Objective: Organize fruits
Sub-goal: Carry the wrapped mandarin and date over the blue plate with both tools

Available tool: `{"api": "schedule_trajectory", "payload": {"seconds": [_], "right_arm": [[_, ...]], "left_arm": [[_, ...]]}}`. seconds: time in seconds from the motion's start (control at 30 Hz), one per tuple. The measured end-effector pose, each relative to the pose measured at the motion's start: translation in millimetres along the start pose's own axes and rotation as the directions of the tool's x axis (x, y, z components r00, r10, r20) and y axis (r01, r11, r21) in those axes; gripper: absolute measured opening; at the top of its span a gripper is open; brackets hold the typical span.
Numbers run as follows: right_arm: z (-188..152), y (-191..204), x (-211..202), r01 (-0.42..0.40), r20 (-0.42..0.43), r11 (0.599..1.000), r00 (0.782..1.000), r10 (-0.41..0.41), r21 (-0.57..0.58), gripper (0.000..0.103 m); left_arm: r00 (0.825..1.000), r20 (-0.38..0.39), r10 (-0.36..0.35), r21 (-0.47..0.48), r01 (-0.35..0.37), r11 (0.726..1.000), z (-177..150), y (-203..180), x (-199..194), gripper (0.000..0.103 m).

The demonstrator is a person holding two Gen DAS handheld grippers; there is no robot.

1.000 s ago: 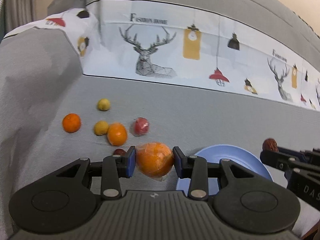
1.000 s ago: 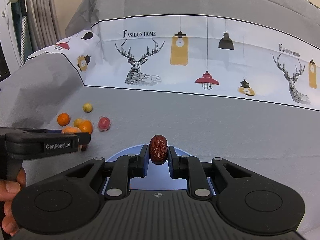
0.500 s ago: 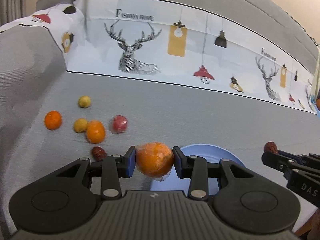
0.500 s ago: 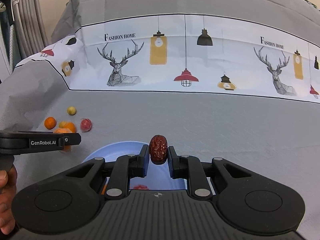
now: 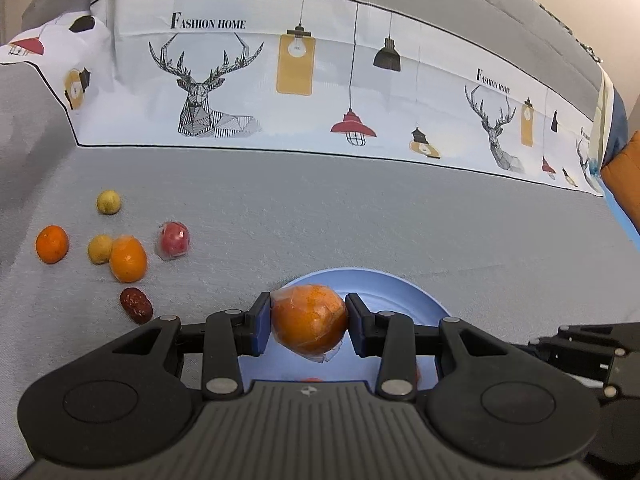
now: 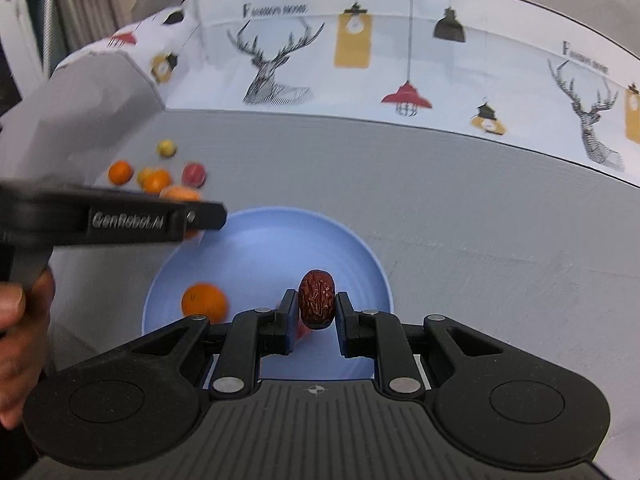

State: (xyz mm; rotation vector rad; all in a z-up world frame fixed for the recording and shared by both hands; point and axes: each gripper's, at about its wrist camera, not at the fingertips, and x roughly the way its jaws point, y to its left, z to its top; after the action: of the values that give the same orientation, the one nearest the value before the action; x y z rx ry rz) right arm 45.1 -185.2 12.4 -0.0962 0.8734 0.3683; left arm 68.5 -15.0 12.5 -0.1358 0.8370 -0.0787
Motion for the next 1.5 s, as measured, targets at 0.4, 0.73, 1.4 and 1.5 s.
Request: {"api": "schedule_trajectory", "payload": {"seconds": [0.4, 0.73, 1.4, 1.5], "right_arm": [[-1, -1, 1, -0.047, -0.040, 0.999, 0.998, 0.046, -0.027, 0.020], [-1, 11, 5, -0.074, -0.053, 0.996, 0.996, 0.071, -0.057, 0.020], [0, 14, 8, -0.072, -0.063, 0.995, 0.996, 0.067, -0.071, 0.020], [-1, 14, 6, -0.067, -0.057, 0.995, 0.996, 0.063, -0.071, 0.020]], "left_arm": [[1.000, -0.016, -0.010, 0.007, 0.010, 1.000, -1, -7, 5, 0.043], [1.000, -0.022, -0.020, 0.018, 0.021, 1.000, -2, -10, 8, 0.043], [0.999, -0.026, -0.045, 0.012, 0.046, 0.999, -4, -14, 9, 0.043], [0.998, -0.032, -0.044, 0.006, 0.045, 0.999, -4, -14, 11, 0.043]]}}
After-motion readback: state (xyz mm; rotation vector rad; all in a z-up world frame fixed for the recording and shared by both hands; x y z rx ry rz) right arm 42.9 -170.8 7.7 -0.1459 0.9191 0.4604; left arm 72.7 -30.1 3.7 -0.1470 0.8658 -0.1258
